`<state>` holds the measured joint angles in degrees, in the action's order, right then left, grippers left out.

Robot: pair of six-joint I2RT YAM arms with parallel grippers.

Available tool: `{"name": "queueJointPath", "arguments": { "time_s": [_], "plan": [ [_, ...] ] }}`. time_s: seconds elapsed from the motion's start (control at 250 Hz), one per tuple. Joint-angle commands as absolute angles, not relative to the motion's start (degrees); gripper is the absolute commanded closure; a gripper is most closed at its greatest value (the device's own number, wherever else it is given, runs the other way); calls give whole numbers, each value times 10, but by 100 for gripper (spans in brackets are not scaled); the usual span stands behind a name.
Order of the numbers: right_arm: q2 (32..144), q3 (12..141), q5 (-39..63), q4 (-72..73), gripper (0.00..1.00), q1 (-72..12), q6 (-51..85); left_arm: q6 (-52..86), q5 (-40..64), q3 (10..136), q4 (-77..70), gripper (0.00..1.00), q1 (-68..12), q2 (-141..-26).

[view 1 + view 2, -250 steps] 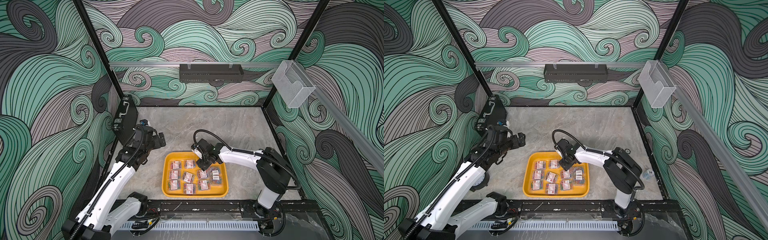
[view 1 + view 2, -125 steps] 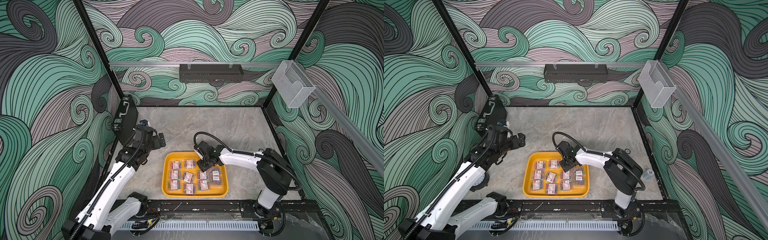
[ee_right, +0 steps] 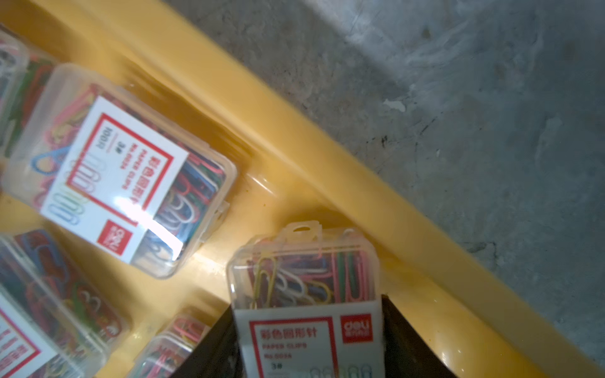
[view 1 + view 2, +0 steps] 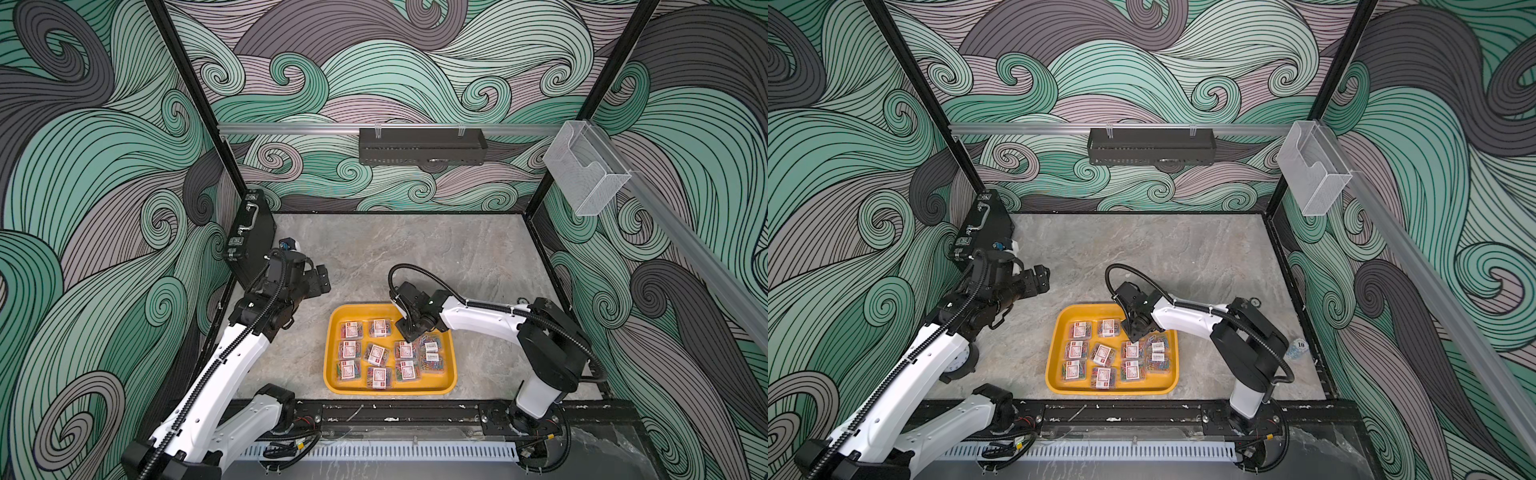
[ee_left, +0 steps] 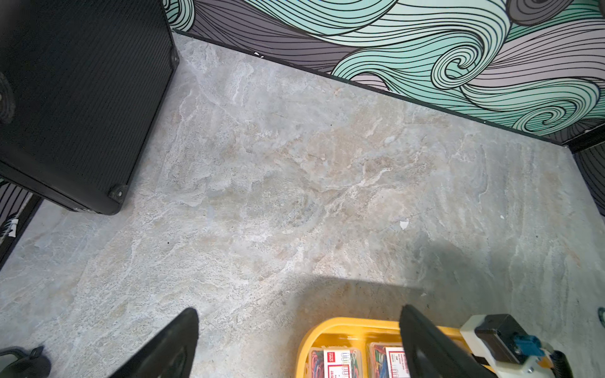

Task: Take the paper clips out of the storage box
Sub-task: Pick up the boxed paper clips from the storage box, then place the boxed paper clips at the center of the board.

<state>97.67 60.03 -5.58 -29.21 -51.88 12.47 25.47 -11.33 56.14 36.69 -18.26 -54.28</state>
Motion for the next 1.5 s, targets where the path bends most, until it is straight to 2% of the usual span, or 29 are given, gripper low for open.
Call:
{"name": "queueJointPath", "arguments": {
  "time_s": [0.0,0.088,0.312,0.771,1.095,1.494],
  "plan": [
    [944,613,-71,-325,40,-518,128,247,-90,579,379,6,-188,-540],
    [928,617,-66,-333,40,-517,130,236,-77,576,375,8,-188,-535],
    [872,638,-51,-356,40,-511,135,207,-3,558,333,20,-195,-523],
    [849,705,-55,-370,39,-436,134,207,-10,550,310,21,-234,-540],
    [929,768,-48,-372,39,-333,116,206,-21,547,291,22,-267,-565],
    [1150,948,-57,-386,39,-269,134,209,-50,546,294,22,-307,-578]
  ]
}}
